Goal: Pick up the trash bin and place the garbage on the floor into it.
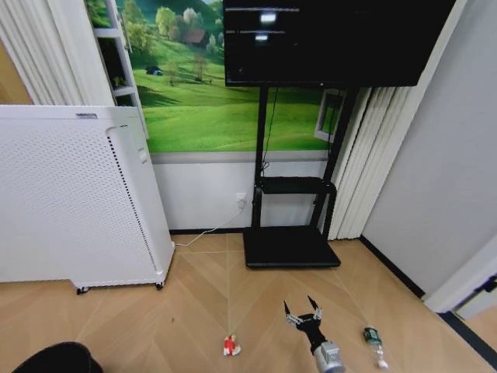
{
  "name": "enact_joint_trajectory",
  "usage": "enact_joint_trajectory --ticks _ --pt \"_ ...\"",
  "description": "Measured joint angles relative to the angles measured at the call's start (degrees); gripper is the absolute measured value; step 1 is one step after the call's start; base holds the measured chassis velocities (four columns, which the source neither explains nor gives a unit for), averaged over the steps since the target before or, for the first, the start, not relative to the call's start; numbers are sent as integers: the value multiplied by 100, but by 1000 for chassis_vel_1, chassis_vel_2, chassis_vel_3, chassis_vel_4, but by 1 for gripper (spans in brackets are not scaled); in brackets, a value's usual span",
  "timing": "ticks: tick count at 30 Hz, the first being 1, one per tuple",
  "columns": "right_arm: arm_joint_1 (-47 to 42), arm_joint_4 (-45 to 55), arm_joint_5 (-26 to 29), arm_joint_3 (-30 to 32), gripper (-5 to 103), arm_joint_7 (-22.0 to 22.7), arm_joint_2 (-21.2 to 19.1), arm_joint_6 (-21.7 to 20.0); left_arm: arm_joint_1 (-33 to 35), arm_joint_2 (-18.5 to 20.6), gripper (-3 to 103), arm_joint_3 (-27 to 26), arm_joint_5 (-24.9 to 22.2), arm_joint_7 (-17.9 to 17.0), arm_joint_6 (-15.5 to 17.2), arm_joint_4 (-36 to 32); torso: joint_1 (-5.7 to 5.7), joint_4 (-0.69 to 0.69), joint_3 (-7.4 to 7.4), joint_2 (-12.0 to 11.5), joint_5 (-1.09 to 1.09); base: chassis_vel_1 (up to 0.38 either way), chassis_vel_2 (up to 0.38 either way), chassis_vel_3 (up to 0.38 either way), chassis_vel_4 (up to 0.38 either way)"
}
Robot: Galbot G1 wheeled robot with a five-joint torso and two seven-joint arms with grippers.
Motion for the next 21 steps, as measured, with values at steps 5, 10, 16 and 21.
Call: enact_joint_trajectory --ticks 5,10,16,21 --pt "-39 -13 -98 -73 100 -46 39 1 -13 -58 3 28 32 9 -25 -7 0 0 1 0 0 309 290 -291 -318" --pt "-28 -82 -180 -104 100 -53 66 2 -13 -78 3 35 51 20 -56 -7 0 -2 0 0 1 351 353 -367 -361" --pt "283 -432 -57 -69 100 178 9 38 10 -98 3 48 79 67 -89 -15 0 0 1 0 1 353 341 -357 -339" --pt "652 -1000 -256 -18 100 93 -205 -169 -4 -93 3 70 84 156 -194 -42 0 -1 0 0 -1 241 189 -219 -234"
